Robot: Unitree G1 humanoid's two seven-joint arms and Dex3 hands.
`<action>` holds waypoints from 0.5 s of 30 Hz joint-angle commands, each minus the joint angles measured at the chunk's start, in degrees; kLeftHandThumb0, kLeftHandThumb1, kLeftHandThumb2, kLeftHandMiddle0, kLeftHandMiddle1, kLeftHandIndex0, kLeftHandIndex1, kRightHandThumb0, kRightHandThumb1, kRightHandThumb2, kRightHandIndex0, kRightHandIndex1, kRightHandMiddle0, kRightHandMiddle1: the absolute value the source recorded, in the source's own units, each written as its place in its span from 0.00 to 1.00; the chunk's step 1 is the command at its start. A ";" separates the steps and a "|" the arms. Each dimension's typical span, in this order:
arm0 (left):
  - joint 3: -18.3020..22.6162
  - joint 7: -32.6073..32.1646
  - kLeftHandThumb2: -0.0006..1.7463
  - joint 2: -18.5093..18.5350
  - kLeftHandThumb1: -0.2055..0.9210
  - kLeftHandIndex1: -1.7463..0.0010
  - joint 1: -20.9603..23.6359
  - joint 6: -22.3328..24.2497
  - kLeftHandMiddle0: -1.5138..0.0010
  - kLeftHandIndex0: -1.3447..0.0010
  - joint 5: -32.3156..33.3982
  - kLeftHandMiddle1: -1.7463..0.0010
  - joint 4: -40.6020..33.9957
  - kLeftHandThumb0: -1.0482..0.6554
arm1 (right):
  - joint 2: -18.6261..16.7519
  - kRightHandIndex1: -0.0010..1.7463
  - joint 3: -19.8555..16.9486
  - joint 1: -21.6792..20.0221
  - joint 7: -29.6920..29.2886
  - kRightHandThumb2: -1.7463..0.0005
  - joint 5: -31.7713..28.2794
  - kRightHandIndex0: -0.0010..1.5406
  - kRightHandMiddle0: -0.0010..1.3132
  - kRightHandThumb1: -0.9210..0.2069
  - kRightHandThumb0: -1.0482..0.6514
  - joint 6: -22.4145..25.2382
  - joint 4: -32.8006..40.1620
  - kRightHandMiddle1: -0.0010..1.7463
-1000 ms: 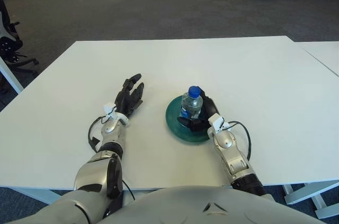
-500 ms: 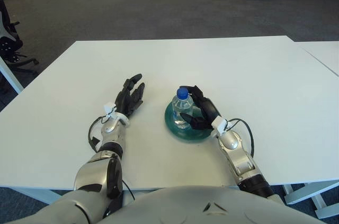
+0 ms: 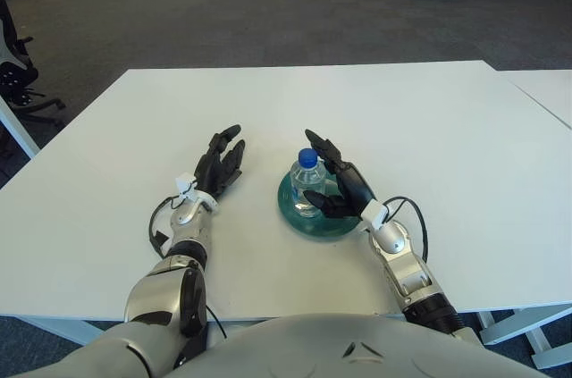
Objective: Put the bottle into the plate.
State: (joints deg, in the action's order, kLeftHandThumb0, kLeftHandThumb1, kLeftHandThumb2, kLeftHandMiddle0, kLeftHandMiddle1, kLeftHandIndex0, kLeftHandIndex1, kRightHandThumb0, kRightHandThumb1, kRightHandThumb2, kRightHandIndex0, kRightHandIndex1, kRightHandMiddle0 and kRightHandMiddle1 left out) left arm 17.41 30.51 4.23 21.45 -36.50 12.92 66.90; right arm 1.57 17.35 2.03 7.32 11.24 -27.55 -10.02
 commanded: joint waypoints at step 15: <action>0.15 1.68 0.29 -1.41 1.00 0.53 -3.64 2.18 0.69 1.00 0.83 1.00 0.80 0.29 | 2.39 0.00 -8.80 -6.96 -3.48 0.72 -3.27 0.00 0.00 0.00 0.00 -0.12 -1.20 0.00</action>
State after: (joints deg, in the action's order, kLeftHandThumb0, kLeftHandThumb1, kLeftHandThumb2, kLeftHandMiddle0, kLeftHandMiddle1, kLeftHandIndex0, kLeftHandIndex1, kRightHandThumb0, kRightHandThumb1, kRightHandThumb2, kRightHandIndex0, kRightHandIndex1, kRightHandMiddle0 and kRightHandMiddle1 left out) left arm 17.50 31.75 3.97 20.63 -36.50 13.13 65.60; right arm 2.15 13.58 0.76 6.43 9.78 -27.50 -9.05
